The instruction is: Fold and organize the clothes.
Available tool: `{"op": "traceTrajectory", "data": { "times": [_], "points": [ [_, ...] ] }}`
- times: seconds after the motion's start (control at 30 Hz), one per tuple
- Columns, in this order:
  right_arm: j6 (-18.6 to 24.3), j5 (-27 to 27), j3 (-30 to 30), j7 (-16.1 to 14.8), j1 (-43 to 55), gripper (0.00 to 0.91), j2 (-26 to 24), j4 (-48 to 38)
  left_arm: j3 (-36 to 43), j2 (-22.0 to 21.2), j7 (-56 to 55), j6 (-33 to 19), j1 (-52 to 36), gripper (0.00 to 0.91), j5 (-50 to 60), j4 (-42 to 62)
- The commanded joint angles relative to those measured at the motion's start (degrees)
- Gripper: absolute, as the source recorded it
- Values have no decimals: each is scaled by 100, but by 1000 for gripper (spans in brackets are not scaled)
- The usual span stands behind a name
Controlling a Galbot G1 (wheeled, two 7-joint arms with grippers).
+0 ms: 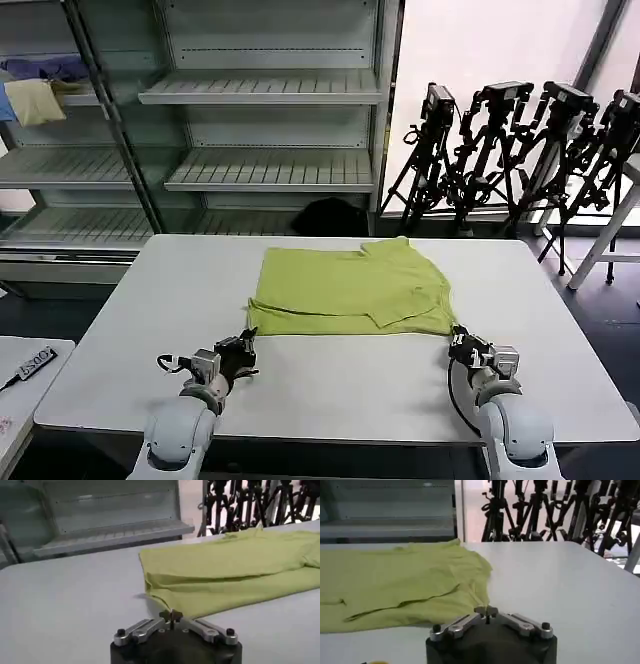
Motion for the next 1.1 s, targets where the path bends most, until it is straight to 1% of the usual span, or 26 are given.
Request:
{"op": "traceTrajectory", "data": {
  "times": [0.03, 0.23, 0.43, 0.7, 0.83, 0.87, 0.9, 0.93, 1.1],
  "points": [
    [-39, 276, -28, 95, -833, 0, 11, 900, -507, 174, 95, -245, 1030, 0, 17, -1076],
    [-41, 261, -145, 390, -1595, 0, 76, 1546, -878, 178, 33, -482, 1981, 0, -36, -1566],
    [-41, 197, -313, 644, -2269, 0, 44, 1924, -1309, 126, -9, -507, 2365, 0, -125, -1841],
    [-40, 81, -500, 683, -2388, 0, 45, 1886, -1340, 193, 30, -600, 2609, 0, -122, -1897],
    [-41, -91, -640, 613, -2297, 0, 74, 1782, -1274, 204, 23, -580, 2602, 0, -45, -1816],
    [-41, -117, -659, 621, -2284, 907, 81, 1761, -1269, 197, 20, -579, 2598, 30, -14, -1809],
    [-41, -130, -673, 617, -2270, 907, 95, 1739, -1264, 176, 31, -579, 2590, 413, -3, -1790],
    [-38, -165, -693, 580, -2271, 907, 112, 1727, -1249, 167, 18, -574, 2598, 907, 2, -1783],
    [-26, -195, -707, 570, -2287, 907, 152, 1729, -1216, 92, -222, -594, 2607, 907, 8, -1768]
  ]
}}
